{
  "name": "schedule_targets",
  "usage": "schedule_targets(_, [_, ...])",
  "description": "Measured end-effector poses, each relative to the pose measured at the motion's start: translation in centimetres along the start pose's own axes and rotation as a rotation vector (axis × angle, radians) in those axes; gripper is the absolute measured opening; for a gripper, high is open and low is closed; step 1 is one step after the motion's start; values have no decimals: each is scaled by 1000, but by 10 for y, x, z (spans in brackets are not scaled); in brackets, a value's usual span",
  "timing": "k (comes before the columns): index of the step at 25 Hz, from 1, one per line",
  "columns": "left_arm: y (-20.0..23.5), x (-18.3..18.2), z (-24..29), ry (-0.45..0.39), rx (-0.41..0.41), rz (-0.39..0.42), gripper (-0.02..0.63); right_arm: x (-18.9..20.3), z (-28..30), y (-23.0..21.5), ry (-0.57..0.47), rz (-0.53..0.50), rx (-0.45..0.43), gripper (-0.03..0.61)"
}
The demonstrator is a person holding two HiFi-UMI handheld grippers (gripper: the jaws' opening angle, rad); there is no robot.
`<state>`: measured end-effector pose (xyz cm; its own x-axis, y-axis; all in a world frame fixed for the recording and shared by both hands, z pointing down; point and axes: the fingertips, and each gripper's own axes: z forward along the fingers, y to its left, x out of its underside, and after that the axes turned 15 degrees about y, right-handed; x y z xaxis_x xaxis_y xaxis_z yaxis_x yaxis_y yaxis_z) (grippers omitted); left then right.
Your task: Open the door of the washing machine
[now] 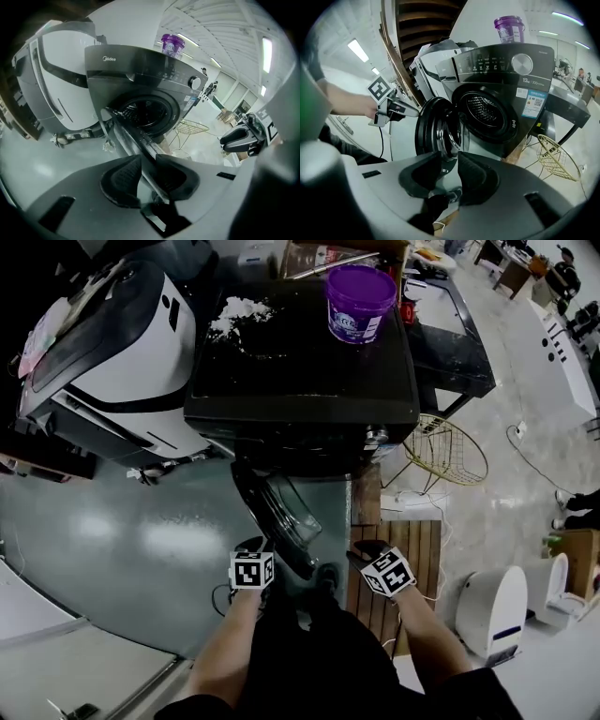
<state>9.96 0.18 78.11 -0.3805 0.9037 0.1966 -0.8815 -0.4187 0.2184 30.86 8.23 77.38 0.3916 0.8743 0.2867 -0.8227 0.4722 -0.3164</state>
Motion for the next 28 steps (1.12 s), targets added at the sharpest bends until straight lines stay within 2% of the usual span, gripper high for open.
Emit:
schedule_targets(7, [34, 25, -7, 7, 38, -18, 103, -25, -4, 27, -56, 82, 5, 123])
schedule_targets(16, [90, 53, -24, 3, 31, -49, 101, -65, -4, 70, -70, 15, 18, 123])
schedule_targets(28, [168, 70, -44, 5, 4, -62, 84, -142, -19, 124, -168, -22, 28, 107])
